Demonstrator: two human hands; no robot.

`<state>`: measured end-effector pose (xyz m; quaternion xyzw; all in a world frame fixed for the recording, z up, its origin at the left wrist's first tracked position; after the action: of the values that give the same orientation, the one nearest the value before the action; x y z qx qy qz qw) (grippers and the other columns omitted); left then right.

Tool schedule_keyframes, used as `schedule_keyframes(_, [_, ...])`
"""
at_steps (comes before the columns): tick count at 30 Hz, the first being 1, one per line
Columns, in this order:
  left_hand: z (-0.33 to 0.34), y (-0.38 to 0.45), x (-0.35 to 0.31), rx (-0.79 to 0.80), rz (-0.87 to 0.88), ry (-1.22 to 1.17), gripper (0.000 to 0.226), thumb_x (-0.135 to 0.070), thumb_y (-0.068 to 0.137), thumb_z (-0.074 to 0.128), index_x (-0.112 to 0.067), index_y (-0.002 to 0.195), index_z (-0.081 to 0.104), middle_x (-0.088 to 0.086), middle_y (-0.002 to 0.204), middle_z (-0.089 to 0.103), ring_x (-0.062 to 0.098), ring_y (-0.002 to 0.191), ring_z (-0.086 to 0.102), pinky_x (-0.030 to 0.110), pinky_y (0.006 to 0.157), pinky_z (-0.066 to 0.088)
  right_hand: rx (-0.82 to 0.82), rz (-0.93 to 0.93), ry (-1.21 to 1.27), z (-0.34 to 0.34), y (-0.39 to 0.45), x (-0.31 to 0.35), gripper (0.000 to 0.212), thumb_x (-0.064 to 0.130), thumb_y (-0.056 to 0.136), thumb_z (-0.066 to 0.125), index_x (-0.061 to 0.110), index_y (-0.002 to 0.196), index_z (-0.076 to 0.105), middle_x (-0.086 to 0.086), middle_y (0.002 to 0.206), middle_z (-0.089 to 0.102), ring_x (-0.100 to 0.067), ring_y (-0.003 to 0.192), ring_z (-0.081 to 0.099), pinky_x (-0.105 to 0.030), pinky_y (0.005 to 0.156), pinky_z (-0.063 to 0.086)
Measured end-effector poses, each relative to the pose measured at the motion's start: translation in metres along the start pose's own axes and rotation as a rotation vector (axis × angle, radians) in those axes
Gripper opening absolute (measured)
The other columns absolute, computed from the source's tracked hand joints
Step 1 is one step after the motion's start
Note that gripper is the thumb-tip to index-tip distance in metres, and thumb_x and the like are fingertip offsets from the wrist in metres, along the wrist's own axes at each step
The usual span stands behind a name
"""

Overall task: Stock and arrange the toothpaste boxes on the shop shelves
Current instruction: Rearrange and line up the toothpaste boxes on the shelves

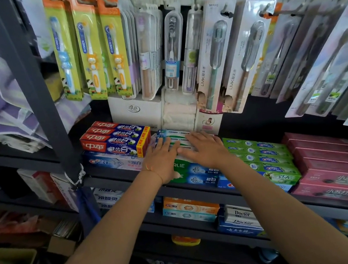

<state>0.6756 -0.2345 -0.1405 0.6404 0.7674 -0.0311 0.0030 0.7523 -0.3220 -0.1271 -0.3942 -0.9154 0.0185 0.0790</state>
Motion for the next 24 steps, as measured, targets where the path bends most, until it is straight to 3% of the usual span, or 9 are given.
schedule_keyframes(4, [-0.017, -0.023, 0.01, -0.077, 0.009, -0.18, 0.104, -0.041, 0.086, 0.07, -0.018, 0.158, -0.001, 0.003, 0.165, -0.011, 0.024, 0.152, -0.01, 0.046, 0.124, 0.001, 0.06, -0.09, -0.011, 0.003, -0.008, 0.008, 0.117, 0.087, 0.071, 0.05, 0.026, 0.158, 0.0, 0.001, 0.166, -0.004, -0.021, 0.152, -0.007, -0.049, 0.121, -0.004])
schedule_keyframes(6, [-0.027, -0.05, 0.015, -0.325, -0.007, -0.487, 0.075, -0.026, 0.084, 0.07, -0.016, 0.149, 0.033, 0.004, 0.157, 0.024, 0.023, 0.147, 0.017, 0.045, 0.119, 0.022, 0.074, -0.118, -0.067, 0.009, -0.012, 0.009, 0.131, 0.08, 0.064, 0.067, 0.025, 0.157, -0.007, -0.004, 0.165, -0.01, -0.024, 0.151, -0.011, -0.049, 0.121, -0.006])
schedule_keyframes(8, [-0.023, -0.079, 0.012, -0.557, -0.034, -0.716, 0.031, -0.01, 0.081, 0.066, -0.017, 0.11, 0.058, 0.001, 0.118, 0.053, 0.018, 0.115, 0.046, 0.033, 0.096, 0.042, 0.045, -0.127, -0.102, 0.014, -0.013, 0.011, 0.135, 0.07, 0.063, 0.077, 0.026, 0.156, -0.011, -0.009, 0.164, -0.015, -0.028, 0.15, -0.015, -0.05, 0.121, -0.005])
schedule_keyframes(10, [0.008, -0.082, -0.003, -0.446, -0.078, -0.901, 0.016, -0.004, 0.084, 0.062, -0.019, 0.09, 0.06, 0.0, 0.093, 0.058, 0.014, 0.088, 0.055, 0.025, 0.077, 0.044, 0.009, -0.135, -0.113, 0.015, -0.013, 0.015, 0.134, 0.062, 0.065, 0.08, 0.026, 0.156, -0.011, -0.013, 0.163, -0.016, -0.031, 0.15, -0.015, -0.052, 0.121, -0.004])
schedule_keyframes(13, [0.054, -0.062, -0.015, -0.23, -0.169, -1.042, 0.018, -0.001, 0.09, 0.053, -0.014, 0.096, 0.064, 0.004, 0.092, 0.06, 0.015, 0.082, 0.056, 0.024, 0.075, 0.046, -0.014, -0.124, -0.148, 0.016, -0.012, 0.015, 0.129, 0.059, 0.069, 0.079, 0.023, 0.157, -0.008, -0.016, 0.163, -0.011, -0.032, 0.15, -0.011, -0.05, 0.121, -0.001])
schedule_keyframes(17, [0.07, -0.046, -0.01, -0.228, -0.232, -1.095, 0.025, 0.003, 0.087, 0.05, -0.017, 0.097, 0.062, 0.005, 0.099, 0.057, 0.016, 0.09, 0.055, 0.021, 0.079, 0.044, -0.038, -0.119, -0.169, 0.016, -0.012, 0.014, 0.126, 0.06, 0.071, 0.078, 0.021, 0.157, -0.006, -0.015, 0.164, -0.007, -0.032, 0.151, -0.006, -0.049, 0.122, 0.001])
schedule_keyframes(24, [0.067, -0.035, -0.001, -0.279, -0.267, -1.063, 0.021, 0.004, 0.085, 0.052, -0.012, 0.096, 0.061, -0.003, 0.09, 0.051, 0.006, 0.08, 0.049, 0.004, 0.068, 0.037, -0.049, -0.106, -0.165, 0.015, -0.005, 0.013, 0.128, 0.059, 0.07, 0.078, 0.02, 0.157, -0.007, -0.015, 0.164, -0.007, -0.031, 0.151, -0.006, -0.048, 0.122, 0.0])
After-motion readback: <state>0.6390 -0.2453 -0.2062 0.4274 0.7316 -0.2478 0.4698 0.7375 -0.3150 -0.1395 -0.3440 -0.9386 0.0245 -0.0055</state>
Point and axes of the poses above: each hand's wrist, its own y-axis towards the middle knuckle, its own z-axis out of the palm, x = y × z, the point moved 10 cm from there along y, towards the middle knuckle
